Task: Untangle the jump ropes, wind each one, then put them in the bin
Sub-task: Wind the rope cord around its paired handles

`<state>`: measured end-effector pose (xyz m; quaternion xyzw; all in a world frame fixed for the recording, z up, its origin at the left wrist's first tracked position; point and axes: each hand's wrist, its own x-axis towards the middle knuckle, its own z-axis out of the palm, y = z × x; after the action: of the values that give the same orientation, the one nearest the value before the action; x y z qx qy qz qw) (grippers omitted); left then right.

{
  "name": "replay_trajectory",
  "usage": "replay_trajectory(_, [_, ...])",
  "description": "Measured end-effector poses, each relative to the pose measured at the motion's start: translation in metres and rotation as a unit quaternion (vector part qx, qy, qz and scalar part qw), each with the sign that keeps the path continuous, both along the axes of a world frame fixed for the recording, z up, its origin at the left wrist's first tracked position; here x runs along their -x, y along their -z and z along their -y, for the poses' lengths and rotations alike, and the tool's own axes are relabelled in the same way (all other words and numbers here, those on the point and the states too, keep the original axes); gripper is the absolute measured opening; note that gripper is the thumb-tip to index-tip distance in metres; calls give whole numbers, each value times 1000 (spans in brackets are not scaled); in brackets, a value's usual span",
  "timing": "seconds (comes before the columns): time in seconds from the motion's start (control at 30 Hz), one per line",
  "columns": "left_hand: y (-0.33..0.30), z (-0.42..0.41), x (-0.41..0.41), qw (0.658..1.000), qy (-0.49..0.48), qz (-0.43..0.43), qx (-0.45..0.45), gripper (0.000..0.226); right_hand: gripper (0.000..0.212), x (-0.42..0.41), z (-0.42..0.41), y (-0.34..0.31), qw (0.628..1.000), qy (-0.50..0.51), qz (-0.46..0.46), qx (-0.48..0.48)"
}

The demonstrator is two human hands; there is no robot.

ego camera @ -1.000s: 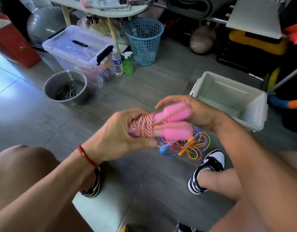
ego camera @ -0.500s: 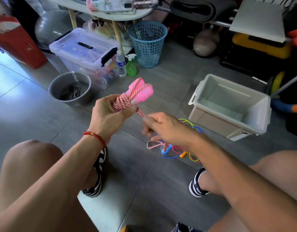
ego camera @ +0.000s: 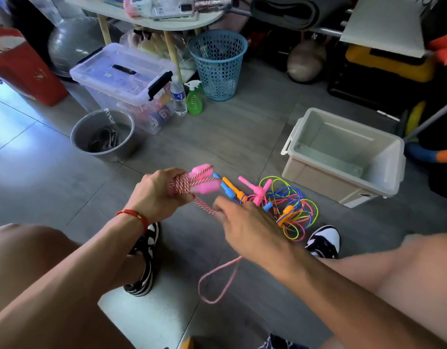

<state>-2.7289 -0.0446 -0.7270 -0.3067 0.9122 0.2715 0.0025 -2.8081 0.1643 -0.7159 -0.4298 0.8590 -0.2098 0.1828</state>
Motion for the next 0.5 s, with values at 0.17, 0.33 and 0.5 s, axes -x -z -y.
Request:
replay_trajectory(0.17, [20,-10,-8,993,80,88,-12,45,19,-5,-13,20,998,-46,-7,-30])
replay_trajectory(0.33, [33,-24,-8,988,108,112,-2,42,25,-6,-24,19,992,-103,-69,-25])
replay_trajectory(0.5, [37,-54,-12,975,193,113,19,40,22,21,-31,13,974,-146,-160,61])
